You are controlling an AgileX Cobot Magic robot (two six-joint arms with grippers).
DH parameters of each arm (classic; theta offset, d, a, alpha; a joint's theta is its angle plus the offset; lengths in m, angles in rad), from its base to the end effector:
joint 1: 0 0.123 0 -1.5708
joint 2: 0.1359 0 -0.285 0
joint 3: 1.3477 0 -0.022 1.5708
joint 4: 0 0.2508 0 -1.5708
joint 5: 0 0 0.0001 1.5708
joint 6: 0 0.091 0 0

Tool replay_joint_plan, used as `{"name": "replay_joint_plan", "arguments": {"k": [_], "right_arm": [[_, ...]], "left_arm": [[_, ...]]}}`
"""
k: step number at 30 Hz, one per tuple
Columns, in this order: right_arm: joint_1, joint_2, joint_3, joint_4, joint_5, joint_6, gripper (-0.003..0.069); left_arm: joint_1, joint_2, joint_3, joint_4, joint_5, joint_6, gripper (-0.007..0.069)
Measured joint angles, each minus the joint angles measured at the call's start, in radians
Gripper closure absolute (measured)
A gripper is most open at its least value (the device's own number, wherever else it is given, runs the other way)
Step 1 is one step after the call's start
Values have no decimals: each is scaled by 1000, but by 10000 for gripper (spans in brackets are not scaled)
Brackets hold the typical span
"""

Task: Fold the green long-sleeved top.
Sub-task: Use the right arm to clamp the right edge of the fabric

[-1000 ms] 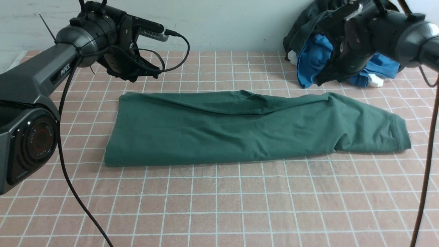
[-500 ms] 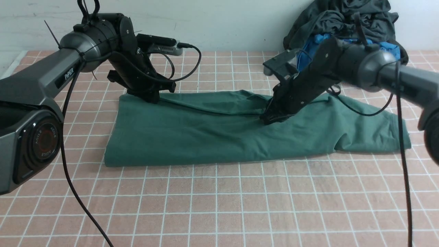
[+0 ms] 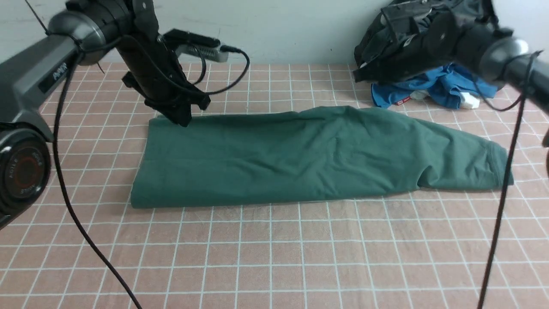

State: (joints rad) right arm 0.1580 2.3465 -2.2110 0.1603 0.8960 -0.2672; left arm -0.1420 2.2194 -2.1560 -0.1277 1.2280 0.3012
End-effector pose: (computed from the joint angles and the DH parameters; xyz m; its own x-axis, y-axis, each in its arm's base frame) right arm 0.5218 0.0946 0.2346 -0.7474 -0.2856 -0.5999 -0.3577 0.9338 0.0011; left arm 0.4776 -0.0793 0.2684 -0.8459 0.3769 -0.3775 0.4129 0.9106 -0.0161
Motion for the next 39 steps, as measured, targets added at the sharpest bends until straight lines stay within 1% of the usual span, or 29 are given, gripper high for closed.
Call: {"name": "replay_joint_plan", "arguments": {"k": [2, 4, 6, 7, 8, 9, 10, 13, 16, 19, 21, 24, 27, 30, 31, 34, 35, 36, 37, 38, 39], "right_arm": [[-25, -52, -1, -102, 203, 44, 597], [-74, -93, 36, -126, 292, 82, 573], [-164, -126, 105, -100, 324, 113, 536], [-190, -132, 135, -88, 327, 118, 524], [-238, -137, 179, -77, 334, 126, 496], [-246, -137, 186, -74, 335, 127, 491], [-300, -138, 236, -68, 336, 140, 442], [-368, -131, 299, -62, 338, 167, 337], [-390, -113, 316, -49, 339, 176, 234], [-388, -89, 318, -9, 328, 176, 140], [-384, -76, 318, 23, 307, 176, 109], [-379, -53, 318, 33, 275, 182, 97], [-379, -24, 318, 24, 260, 189, 118], [-379, -21, 314, 26, 260, 186, 172], [-379, -18, 312, 35, 260, 177, 207], [-379, -16, 309, 68, 263, 147, 354], [-379, -16, 308, 70, 264, 145, 366], [-378, -16, 301, 74, 285, 118, 478], [-378, -16, 293, 72, 297, 107, 529], [-378, -17, 286, 66, 306, 101, 564], [-380, -25, 264, 41, 322, 94, 616]], "left_arm": [[5, -79, 41, -21, 1, 3, 521], [6, -152, 96, -48, 1, 18, 521], [6, -261, 203, -112, 2, 56, 521], [6, -302, 249, -131, 2, 73, 521], [6, -353, 310, -163, 2, 98, 521], [6, -374, 335, -172, 2, 101, 521], [6, -458, 434, -190, -8, 122, 521], [11, -595, 580, -194, -77, 136, 521], [12, -699, 663, -189, -126, 136, 521], [12, -777, 702, -189, -133, 139, 521], [12, -811, 708, -189, -124, 139, 521], [12, -851, 712, -186, -95, 140, 521], [12, -885, 716, -178, -49, 140, 521], [12, -910, 718, -169, -15, 140, 521], [12, -924, 718, -166, -8, 139, 521], [12, -973, 739, -159, -20, 125, 521], [12, -978, 742, -159, -28, 121, 521], [12, -1023, 778, -139, -63, 94, 521], [12, -1057, 809, -115, -86, 74, 521], [12, -1086, 837, -90, -101, 59, 521], [12, -1135, 886, -42, -130, 19, 521]]}}
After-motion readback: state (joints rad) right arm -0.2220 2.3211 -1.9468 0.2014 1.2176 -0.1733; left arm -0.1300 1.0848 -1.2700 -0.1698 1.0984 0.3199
